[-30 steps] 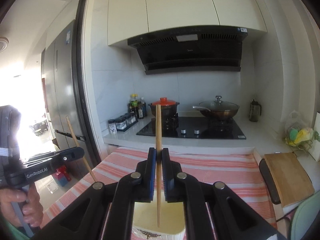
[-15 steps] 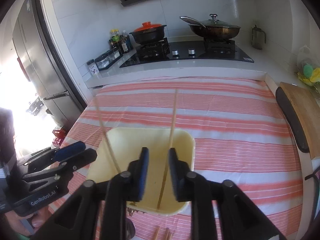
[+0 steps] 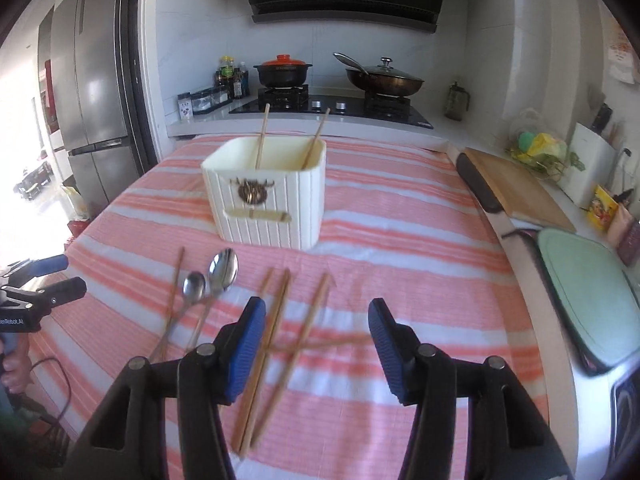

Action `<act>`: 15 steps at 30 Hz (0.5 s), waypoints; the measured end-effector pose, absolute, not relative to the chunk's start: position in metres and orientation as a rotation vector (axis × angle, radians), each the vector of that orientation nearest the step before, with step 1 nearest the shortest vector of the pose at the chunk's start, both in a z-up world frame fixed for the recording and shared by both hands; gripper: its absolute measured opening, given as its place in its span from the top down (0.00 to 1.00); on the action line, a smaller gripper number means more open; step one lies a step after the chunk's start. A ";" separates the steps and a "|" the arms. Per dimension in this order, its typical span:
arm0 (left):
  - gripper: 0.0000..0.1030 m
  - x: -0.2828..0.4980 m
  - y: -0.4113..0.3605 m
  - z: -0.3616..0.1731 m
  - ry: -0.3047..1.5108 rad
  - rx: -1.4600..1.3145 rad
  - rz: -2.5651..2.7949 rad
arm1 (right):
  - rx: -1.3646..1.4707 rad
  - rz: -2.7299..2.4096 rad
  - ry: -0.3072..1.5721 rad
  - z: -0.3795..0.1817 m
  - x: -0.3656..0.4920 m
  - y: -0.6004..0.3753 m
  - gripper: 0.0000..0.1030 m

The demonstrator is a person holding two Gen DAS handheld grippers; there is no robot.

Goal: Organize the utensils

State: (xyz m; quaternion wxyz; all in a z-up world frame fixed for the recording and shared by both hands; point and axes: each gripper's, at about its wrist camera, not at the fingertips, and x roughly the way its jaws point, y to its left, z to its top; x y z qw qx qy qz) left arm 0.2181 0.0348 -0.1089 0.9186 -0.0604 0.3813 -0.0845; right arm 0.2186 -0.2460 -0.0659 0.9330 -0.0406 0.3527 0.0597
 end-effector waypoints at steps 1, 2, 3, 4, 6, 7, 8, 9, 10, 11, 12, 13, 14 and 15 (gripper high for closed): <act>0.03 0.208 0.034 -0.112 0.773 -0.127 -0.169 | -0.065 0.098 0.726 -0.071 0.207 -0.247 0.40; 0.03 0.200 0.031 -0.115 0.765 -0.127 -0.167 | -0.047 0.079 0.726 -0.075 0.197 -0.249 0.37; 0.03 0.195 0.026 -0.117 0.760 -0.124 -0.166 | -0.034 0.066 0.724 -0.079 0.188 -0.249 0.36; 0.03 0.191 0.023 -0.119 0.761 -0.119 -0.167 | -0.030 0.061 0.724 -0.082 0.181 -0.249 0.36; 0.03 0.186 0.016 -0.123 0.773 -0.104 -0.174 | -0.040 0.050 0.725 -0.087 0.170 -0.248 0.36; 0.03 0.181 0.013 -0.126 0.775 -0.097 -0.181 | -0.046 0.044 0.722 -0.088 0.166 -0.247 0.36; 0.03 0.178 0.011 -0.126 0.776 -0.091 -0.185 | -0.046 0.044 0.719 -0.088 0.162 -0.247 0.36; 0.03 0.177 0.009 -0.126 0.775 -0.086 -0.185 | -0.045 0.046 0.715 -0.088 0.158 -0.247 0.36; 0.03 0.174 0.008 -0.127 0.773 -0.083 -0.184 | -0.044 0.046 0.710 -0.088 0.155 -0.247 0.36; 0.03 0.172 0.007 -0.127 0.771 -0.083 -0.184 | -0.048 0.042 0.703 -0.088 0.154 -0.246 0.36; 0.03 0.172 0.007 -0.126 0.768 -0.084 -0.184 | -0.057 0.034 0.694 -0.087 0.152 -0.246 0.36; 0.03 0.171 0.007 -0.126 0.765 -0.087 -0.183 | -0.066 0.026 0.686 -0.087 0.151 -0.245 0.36; 0.03 0.171 0.007 -0.125 0.762 -0.089 -0.181 | -0.072 0.021 0.681 -0.086 0.150 -0.245 0.36; 0.03 0.170 0.008 -0.125 0.760 -0.089 -0.180 | -0.077 0.017 0.678 -0.086 0.150 -0.245 0.36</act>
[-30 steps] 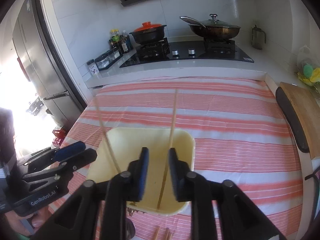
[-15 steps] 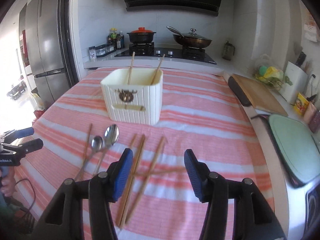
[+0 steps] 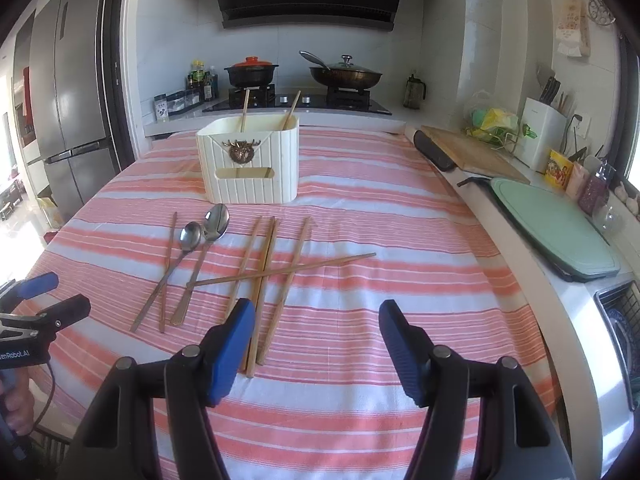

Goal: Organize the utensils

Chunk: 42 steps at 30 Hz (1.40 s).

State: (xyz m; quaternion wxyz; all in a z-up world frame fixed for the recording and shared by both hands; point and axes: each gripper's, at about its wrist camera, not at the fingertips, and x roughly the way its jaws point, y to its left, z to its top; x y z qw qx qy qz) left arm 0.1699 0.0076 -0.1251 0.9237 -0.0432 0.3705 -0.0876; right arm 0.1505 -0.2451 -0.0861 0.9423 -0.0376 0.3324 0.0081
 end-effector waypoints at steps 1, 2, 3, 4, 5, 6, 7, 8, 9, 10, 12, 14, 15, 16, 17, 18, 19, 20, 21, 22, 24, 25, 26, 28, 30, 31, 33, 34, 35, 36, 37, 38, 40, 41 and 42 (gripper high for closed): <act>0.03 0.169 0.008 -0.125 0.759 -0.087 -0.178 | -0.080 0.012 0.674 -0.086 0.150 -0.245 0.36; 0.03 0.169 0.008 -0.126 0.759 -0.085 -0.175 | -0.083 0.009 0.671 -0.086 0.151 -0.245 0.36; 0.03 0.169 0.008 -0.126 0.759 -0.084 -0.173 | -0.086 0.007 0.669 -0.087 0.150 -0.245 0.36; 0.03 0.169 0.008 -0.127 0.761 -0.085 -0.172 | -0.088 0.005 0.668 -0.087 0.151 -0.245 0.36; 0.03 0.170 0.009 -0.128 0.764 -0.087 -0.171 | -0.090 0.004 0.668 -0.088 0.151 -0.244 0.36; 0.03 0.170 0.010 -0.129 0.767 -0.091 -0.170 | -0.092 0.002 0.670 -0.088 0.152 -0.244 0.36; 0.03 0.171 0.010 -0.130 0.769 -0.094 -0.169 | -0.097 0.000 0.670 -0.089 0.152 -0.244 0.36; 0.03 0.172 0.011 -0.131 0.771 -0.097 -0.168 | -0.103 -0.002 0.671 -0.090 0.153 -0.243 0.36; 0.03 0.173 0.011 -0.131 0.774 -0.098 -0.168 | -0.108 -0.005 0.671 -0.091 0.154 -0.243 0.36; 0.03 0.173 0.011 -0.132 0.776 -0.098 -0.168 | -0.113 -0.009 0.671 -0.091 0.154 -0.242 0.36; 0.03 0.174 0.010 -0.134 0.779 -0.096 -0.166 | -0.126 -0.018 0.669 -0.092 0.154 -0.242 0.36; 0.03 0.175 0.010 -0.135 0.785 -0.094 -0.165 | -0.133 -0.023 0.673 -0.093 0.155 -0.242 0.36; 0.03 0.175 0.010 -0.137 0.788 -0.094 -0.165 | -0.134 -0.023 0.675 -0.094 0.155 -0.243 0.36; 0.03 0.175 0.010 -0.138 0.791 -0.094 -0.164 | -0.135 -0.024 0.678 -0.095 0.156 -0.243 0.36; 0.03 0.175 0.010 -0.139 0.794 -0.093 -0.164 | -0.139 -0.026 0.680 -0.096 0.156 -0.242 0.36; 0.03 0.176 0.010 -0.139 0.797 -0.092 -0.163 | -0.145 -0.029 0.680 -0.097 0.156 -0.242 0.36; 0.03 0.176 0.010 -0.140 0.799 -0.091 -0.162 | -0.152 -0.033 0.678 -0.097 0.156 -0.241 0.36; 0.03 0.177 0.010 -0.141 0.801 -0.091 -0.162 | -0.160 -0.037 0.676 -0.097 0.156 -0.240 0.36; 0.03 0.177 0.010 -0.141 0.803 -0.090 -0.161 | -0.164 -0.038 0.676 -0.098 0.157 -0.240 0.36; 0.03 0.178 0.010 -0.141 0.805 -0.090 -0.161 | -0.165 -0.037 0.677 -0.098 0.157 -0.240 0.36; 0.03 0.178 0.010 -0.141 0.805 -0.090 -0.160 | -0.166 -0.040 0.678 -0.099 0.157 -0.241 0.36; 0.03 0.178 0.010 -0.141 0.805 -0.090 -0.161 | -0.168 -0.041 0.679 -0.099 0.158 -0.241 0.36; 0.03 0.179 0.010 -0.142 0.806 -0.090 -0.159 | -0.168 -0.042 0.680 -0.099 0.158 -0.241 0.36; 0.03 0.179 0.010 -0.143 0.810 -0.092 -0.158 | -0.169 -0.045 0.682 -0.100 0.159 -0.242 0.36; 0.03 0.180 0.010 -0.145 0.814 -0.091 -0.157 | -0.173 -0.049 0.681 -0.100 0.159 -0.242 0.36; 0.03 0.180 0.011 -0.145 0.816 -0.091 -0.157 | -0.173 -0.049 0.683 -0.100 0.159 -0.242 0.36; 0.03 0.181 0.011 -0.146 0.817 -0.090 -0.157 | -0.172 -0.050 0.685 -0.101 0.160 -0.242 0.36; 0.03 0.181 0.011 -0.146 0.817 -0.090 -0.158 | -0.173 -0.050 0.686 -0.101 0.160 -0.242 0.36; 0.03 0.181 0.011 -0.146 0.817 -0.090 -0.157 | -0.174 -0.052 0.687 -0.101 0.160 -0.242 0.36; 0.03 0.181 0.011 -0.146 0.816 -0.090 -0.156 | -0.175 -0.052 0.687 -0.102 0.160 -0.242 0.36; 0.03 0.180 0.011 -0.147 0.817 -0.091 -0.155 | -0.176 -0.052 0.688 -0.102 0.161 -0.242 0.36; 0.03 0.181 0.012 -0.147 0.818 -0.093 -0.154 | -0.176 -0.052 0.688 -0.102 0.160 -0.242 0.36; 0.03 0.181 0.012 -0.148 0.820 -0.096 -0.153 | -0.177 -0.052 0.687 -0.102 0.161 -0.241 0.36; 0.03 0.181 0.013 -0.148 0.820 -0.096 -0.152 | -0.178 -0.053 0.688 -0.102 0.161 -0.241 0.36; 0.03 0.181 0.013 -0.149 0.821 -0.096 -0.152 | -0.177 -0.053 0.688 -0.102 0.161 -0.241 0.36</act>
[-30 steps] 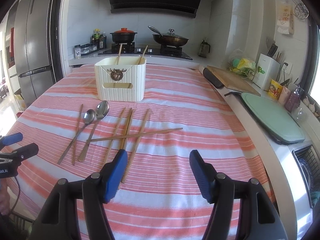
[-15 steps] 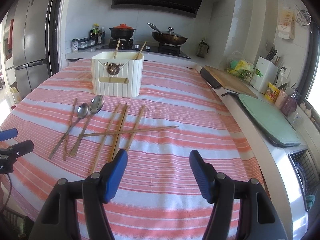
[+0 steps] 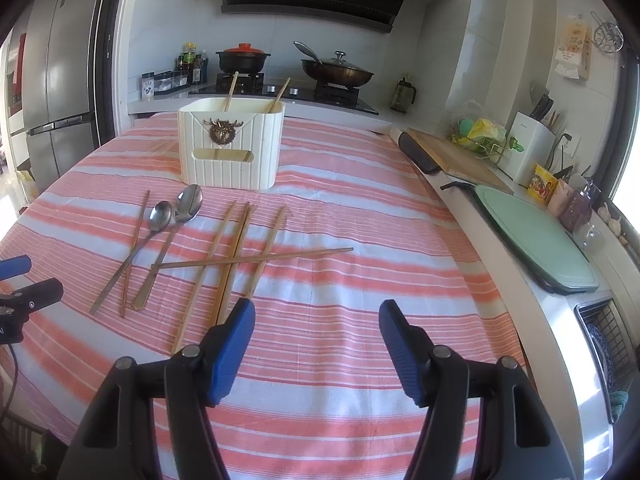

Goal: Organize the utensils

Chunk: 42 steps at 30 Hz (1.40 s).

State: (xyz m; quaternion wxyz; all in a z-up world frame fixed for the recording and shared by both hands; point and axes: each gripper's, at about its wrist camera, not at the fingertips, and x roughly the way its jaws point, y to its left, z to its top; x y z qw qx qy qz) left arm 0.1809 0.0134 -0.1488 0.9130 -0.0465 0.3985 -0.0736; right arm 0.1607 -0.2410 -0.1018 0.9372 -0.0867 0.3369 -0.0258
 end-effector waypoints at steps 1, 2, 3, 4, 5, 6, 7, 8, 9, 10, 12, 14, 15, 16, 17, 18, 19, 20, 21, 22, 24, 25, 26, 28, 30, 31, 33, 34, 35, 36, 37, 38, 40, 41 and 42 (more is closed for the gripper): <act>0.03 0.181 0.014 -0.149 0.823 -0.096 -0.150 | -0.179 -0.052 0.690 -0.102 0.161 -0.241 0.36; 0.03 0.181 0.014 -0.150 0.825 -0.096 -0.148 | -0.180 -0.051 0.691 -0.104 0.161 -0.241 0.36; 0.03 0.181 0.014 -0.150 0.827 -0.097 -0.148 | -0.181 -0.050 0.692 -0.105 0.161 -0.241 0.36; 0.03 0.182 0.015 -0.150 0.829 -0.097 -0.149 | -0.179 -0.049 0.693 -0.106 0.161 -0.242 0.36; 0.03 0.182 0.015 -0.150 0.829 -0.096 -0.148 | -0.174 -0.046 0.695 -0.107 0.162 -0.242 0.36; 0.03 0.182 0.015 -0.150 0.827 -0.095 -0.147 | -0.164 -0.037 0.697 -0.108 0.164 -0.243 0.36; 0.03 0.182 0.015 -0.150 0.827 -0.095 -0.147 | -0.146 -0.019 0.698 -0.108 0.165 -0.244 0.36; 0.03 0.182 0.016 -0.150 0.826 -0.097 -0.146 | -0.121 0.008 0.703 -0.109 0.168 -0.244 0.36; 0.03 0.182 0.017 -0.150 0.826 -0.100 -0.146 | -0.087 0.041 0.709 -0.110 0.172 -0.243 0.36; 0.03 0.182 0.018 -0.151 0.827 -0.104 -0.145 | -0.046 0.078 0.715 -0.111 0.176 -0.244 0.36; 0.03 0.182 0.020 -0.150 0.825 -0.110 -0.143 | 0.054 0.148 0.742 -0.115 0.189 -0.243 0.36; 0.03 0.181 0.022 -0.150 0.822 -0.112 -0.139 | 0.179 0.225 0.773 -0.123 0.204 -0.246 0.40; 0.03 0.181 0.023 -0.150 0.821 -0.113 -0.137 | 0.236 0.261 0.792 -0.128 0.212 -0.245 0.43; 0.03 0.180 0.024 -0.150 0.820 -0.116 -0.135 | 0.295 0.290 0.816 -0.135 0.221 -0.244 0.48; 0.03 0.180 0.026 -0.150 0.819 -0.119 -0.132 | 0.354 0.308 0.844 -0.143 0.231 -0.243 0.52; 0.03 0.181 0.027 -0.150 0.819 -0.123 -0.129 | 0.408 0.325 0.872 -0.151 0.241 -0.242 0.53; 0.03 0.180 0.029 -0.150 0.819 -0.127 -0.126 | 0.456 0.327 0.899 -0.160 0.251 -0.243 0.57; 0.03 0.180 0.031 -0.150 0.817 -0.132 -0.123 | 0.494 0.314 0.924 -0.169 0.260 -0.243 0.62; 0.03 0.180 0.033 -0.150 0.816 -0.135 -0.119 | 0.537 0.298 0.944 -0.177 0.269 -0.246 0.63; 0.03 0.179 0.035 -0.150 0.815 -0.137 -0.116 | 0.580 0.289 0.958 -0.184 0.277 -0.248 0.63; 0.03 0.179 0.040 -0.151 0.816 -0.140 -0.108 | 0.646 0.252 0.970 -0.193 0.288 -0.253 0.65; 0.03 0.179 0.041 -0.152 0.818 -0.142 -0.104 | 0.679 0.240 0.964 -0.194 0.292 -0.256 0.67; 0.03 0.180 0.043 -0.153 0.822 -0.144 -0.100 | 0.707 0.225 0.964 -0.194 0.296 -0.258 0.67; 0.03 0.182 0.044 -0.156 0.830 -0.150 -0.096 | 0.778 0.189 0.964 -0.196 0.302 -0.262 0.67; 0.03 0.184 0.044 -0.159 0.838 -0.153 -0.095 | 0.802 0.139 0.978 -0.199 0.309 -0.265 0.80; 0.03 0.184 0.044 -0.159 0.839 -0.153 -0.097 | 0.811 0.118 0.978 -0.201 0.311 -0.267 0.88; 0.03 0.185 0.042 -0.160 0.841 -0.144 -0.099 | 0.809 0.113 0.975 -0.200 0.315 -0.269 0.89; 0.03 0.186 0.042 -0.161 0.843 -0.139 -0.100 | 0.798 0.112 0.975 -0.198 0.315 -0.269 0.91; 0.03 0.187 0.041 -0.162 0.846 -0.135 -0.100 | 0.797 0.121 0.976 -0.196 0.315 -0.270 0.98; 0.03 0.188 0.040 -0.163 0.850 -0.132 -0.101 | 0.800 0.136 0.982 -0.195 0.315 -0.272 0.99; 0.03 0.190 0.039 -0.163 0.853 -0.130 -0.103 | 0.803 0.154 0.986 -0.193 0.314 -0.274 0.99; 0.03 0.191 0.039 -0.163 0.854 -0.128 -0.106 | 0.797 0.167 0.986 -0.190 0.312 -0.276 0.99; 0.03 0.194 0.037 -0.163 0.858 -0.121 -0.113 | 0.765 0.189 0.995 -0.188 0.309 -0.283 0.99; 0.03 0.197 0.035 -0.163 0.859 -0.118 -0.116 | 0.758 0.201 1.004 -0.187 0.307 -0.287 0.99; 0.03 0.199 0.034 -0.162 0.859 -0.118 -0.119 | 0.748 0.214 1.014 -0.185 0.304 -0.291 0.99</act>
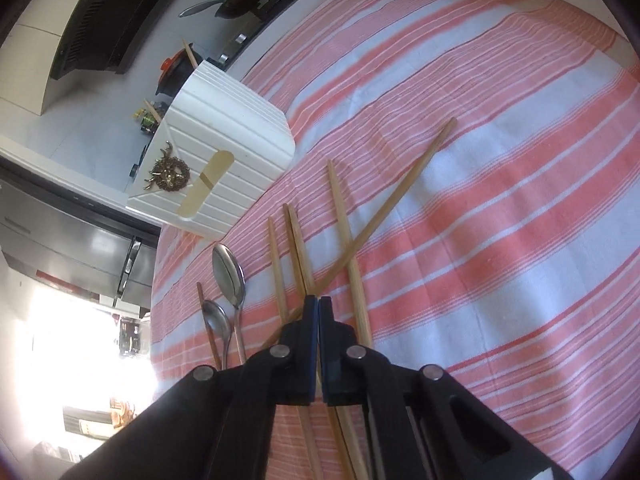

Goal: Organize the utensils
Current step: 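Roll the right tool and grasp a chopstick while the left tool approaches another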

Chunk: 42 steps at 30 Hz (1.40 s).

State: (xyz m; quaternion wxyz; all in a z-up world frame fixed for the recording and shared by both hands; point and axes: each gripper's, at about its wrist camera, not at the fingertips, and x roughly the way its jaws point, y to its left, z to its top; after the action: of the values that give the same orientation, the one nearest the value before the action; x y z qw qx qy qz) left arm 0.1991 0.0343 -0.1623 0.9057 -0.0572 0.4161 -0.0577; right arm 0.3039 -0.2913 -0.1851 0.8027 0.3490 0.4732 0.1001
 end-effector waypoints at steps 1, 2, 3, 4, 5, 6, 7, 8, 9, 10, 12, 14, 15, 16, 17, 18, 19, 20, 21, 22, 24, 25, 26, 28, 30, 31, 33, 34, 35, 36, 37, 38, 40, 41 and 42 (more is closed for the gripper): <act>0.03 0.202 0.033 -0.162 0.861 -0.121 -0.122 | 0.728 0.224 1.026 -0.184 0.301 -0.296 0.99; 0.03 0.204 0.032 -0.162 0.862 -0.126 -0.126 | 0.711 0.223 1.034 -0.182 0.299 -0.301 0.99; 0.03 0.206 0.031 -0.163 0.864 -0.133 -0.130 | 0.701 0.221 1.043 -0.181 0.297 -0.306 0.99; 0.03 0.209 0.029 -0.164 0.869 -0.140 -0.133 | 0.692 0.233 1.052 -0.180 0.296 -0.309 0.99; 0.03 0.212 0.027 -0.165 0.876 -0.147 -0.136 | 0.683 0.249 1.064 -0.179 0.296 -0.311 0.96; 0.03 0.214 0.025 -0.165 0.881 -0.154 -0.139 | 0.675 0.241 1.071 -0.178 0.296 -0.310 0.95; 0.03 0.215 0.023 -0.165 0.884 -0.159 -0.143 | 0.674 0.228 1.069 -0.177 0.298 -0.308 0.95; 0.03 0.215 0.021 -0.165 0.884 -0.164 -0.148 | 0.681 0.228 1.069 -0.179 0.300 -0.303 0.90; 0.03 0.215 0.019 -0.164 0.883 -0.167 -0.151 | 0.698 0.240 1.066 -0.179 0.303 -0.299 0.85; 0.03 0.214 0.018 -0.164 0.882 -0.167 -0.152 | 0.721 0.251 1.060 -0.181 0.307 -0.295 0.74; 0.03 0.212 0.017 -0.162 0.879 -0.160 -0.153 | 0.758 0.253 1.062 -0.184 0.317 -0.282 0.67; 0.03 0.210 0.019 -0.161 0.876 -0.155 -0.146 | 0.796 0.220 1.083 -0.191 0.326 -0.275 0.67; 0.03 0.210 0.020 -0.161 0.876 -0.157 -0.142 | 0.813 0.187 1.092 -0.195 0.330 -0.273 0.67; 0.03 0.210 0.022 -0.162 0.877 -0.162 -0.137 | 0.840 0.145 1.093 -0.199 0.333 -0.273 0.68; 0.03 0.210 0.024 -0.162 0.879 -0.169 -0.134 | 0.883 0.112 1.072 -0.201 0.334 -0.274 0.70; 0.03 0.211 0.026 -0.163 0.882 -0.175 -0.131 | 0.911 0.079 1.057 -0.202 0.337 -0.274 0.70; 0.03 0.211 0.026 -0.164 0.886 -0.179 -0.130 | 0.926 0.042 1.048 -0.202 0.339 -0.274 0.72; 0.03 0.211 0.027 -0.165 0.889 -0.181 -0.129 | 0.936 0.012 1.039 -0.201 0.340 -0.273 0.72; 0.03 0.211 0.027 -0.165 0.891 -0.180 -0.131 | 0.925 -0.017 1.034 -0.200 0.344 -0.273 0.75; 0.03 0.211 0.027 -0.164 0.889 -0.176 -0.133 | 0.893 -0.050 1.042 -0.200 0.348 -0.271 0.90; 0.03 0.210 0.027 -0.163 0.880 -0.158 -0.135 | 0.854 -0.051 1.038 -0.198 0.354 -0.270 0.92; 0.03 0.209 0.028 -0.162 0.874 -0.147 -0.134 | 0.829 -0.036 1.048 -0.195 0.355 -0.269 0.94; 0.03 0.208 0.030 -0.161 0.869 -0.140 -0.130 | 0.823 -0.004 1.054 -0.192 0.356 -0.270 0.94; 0.03 0.209 0.034 -0.163 0.872 -0.144 -0.121 | 0.805 0.063 1.066 -0.185 0.356 -0.272 0.94; 0.03 0.211 0.039 -0.165 0.886 -0.161 -0.120 | 0.747 0.138 1.085 -0.173 0.353 -0.276 0.94; 0.03 0.212 0.040 -0.166 0.890 -0.167 -0.120 | 0.705 0.162 1.097 -0.167 0.349 -0.279 0.94; 0.03 0.214 0.040 -0.167 0.893 -0.169 -0.122 | 0.624 0.192 1.129 -0.161 0.342 -0.288 0.94; 0.03 0.215 0.040 -0.167 0.892 -0.165 -0.124 | 0.576 0.192 1.143 -0.159 0.338 -0.294 0.94; 0.03 0.216 0.039 -0.166 0.892 -0.158 -0.127 | 0.522 0.185 1.154 -0.158 0.330 -0.300 0.94; 0.03 0.219 0.038 -0.166 0.892 -0.151 -0.129 | 0.460 0.175 1.164 -0.157 0.322 -0.304 0.94; 0.03 0.222 0.037 -0.166 0.893 -0.148 -0.131 | 0.390 0.163 1.172 -0.158 0.314 -0.309 0.94; 0.03 0.227 0.036 -0.165 0.895 -0.148 -0.133 | 0.314 0.150 1.180 -0.159 0.308 -0.309 0.94; 0.03 0.240 0.035 -0.166 0.908 -0.162 -0.137 | 0.189 0.133 1.189 -0.163 0.297 -0.307 0.94; 0.03 0.249 0.034 -0.168 0.920 -0.176 -0.136 | 0.154 0.126 1.188 -0.166 0.289 -0.309 0.92; 0.03 0.258 0.034 -0.169 0.930 -0.191 -0.135 | 0.132 0.120 1.179 -0.168 0.282 -0.311 0.91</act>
State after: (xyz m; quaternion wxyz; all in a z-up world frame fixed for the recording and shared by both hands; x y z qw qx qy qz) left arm 0.2578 0.0338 -0.1692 0.8872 -0.0918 0.4474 -0.0651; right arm 0.2825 -0.3108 -0.1684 0.8274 0.0621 0.5552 0.0564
